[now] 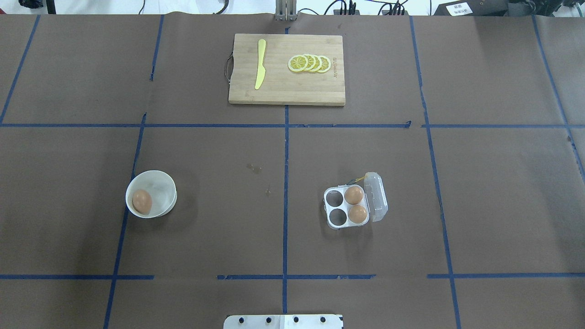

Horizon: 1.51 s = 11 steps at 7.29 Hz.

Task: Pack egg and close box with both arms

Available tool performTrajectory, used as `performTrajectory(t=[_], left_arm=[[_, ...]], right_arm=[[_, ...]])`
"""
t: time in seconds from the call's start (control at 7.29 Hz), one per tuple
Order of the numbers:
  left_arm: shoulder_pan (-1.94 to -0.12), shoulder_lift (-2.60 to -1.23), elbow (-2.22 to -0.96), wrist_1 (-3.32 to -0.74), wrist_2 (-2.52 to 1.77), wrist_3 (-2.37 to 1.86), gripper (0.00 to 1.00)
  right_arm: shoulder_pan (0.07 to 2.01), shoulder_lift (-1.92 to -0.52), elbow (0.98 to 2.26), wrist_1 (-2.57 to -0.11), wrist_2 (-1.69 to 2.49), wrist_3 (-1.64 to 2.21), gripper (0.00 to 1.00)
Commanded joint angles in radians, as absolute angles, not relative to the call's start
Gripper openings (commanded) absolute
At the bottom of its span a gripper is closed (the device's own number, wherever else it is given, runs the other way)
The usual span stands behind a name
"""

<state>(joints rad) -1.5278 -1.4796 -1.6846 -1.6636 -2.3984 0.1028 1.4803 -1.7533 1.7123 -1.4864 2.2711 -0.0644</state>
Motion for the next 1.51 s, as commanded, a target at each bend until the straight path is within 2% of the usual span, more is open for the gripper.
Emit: performTrajectory(t=[0.0, 0.55, 0.96, 1.37], left_arm=[[-1.528, -1.486, -1.683, -1.663, -2.389, 0.103, 1.00], [-1.528, -1.488, -1.687, -1.745, -2.371, 0.109, 1.00], [-1.528, -1.592, -1.684, -1.788, -2.368, 0.071, 1.00], [-1.526, -1.640, -1.663, -2.131, -2.372, 0.055, 1.00]], right_arm=[[1.480, -1.753, 1.712, -1.486, 2.275, -0.064, 1.00], [1.480, -1.743, 1.721, -1.488, 2.273, -0.051, 1.00], [1.479, -1.656, 1.762, -1.483, 2.272, 0.008, 1.00], [1.456, -1.632, 1.811, -1.483, 2.270, 0.009, 1.00]])
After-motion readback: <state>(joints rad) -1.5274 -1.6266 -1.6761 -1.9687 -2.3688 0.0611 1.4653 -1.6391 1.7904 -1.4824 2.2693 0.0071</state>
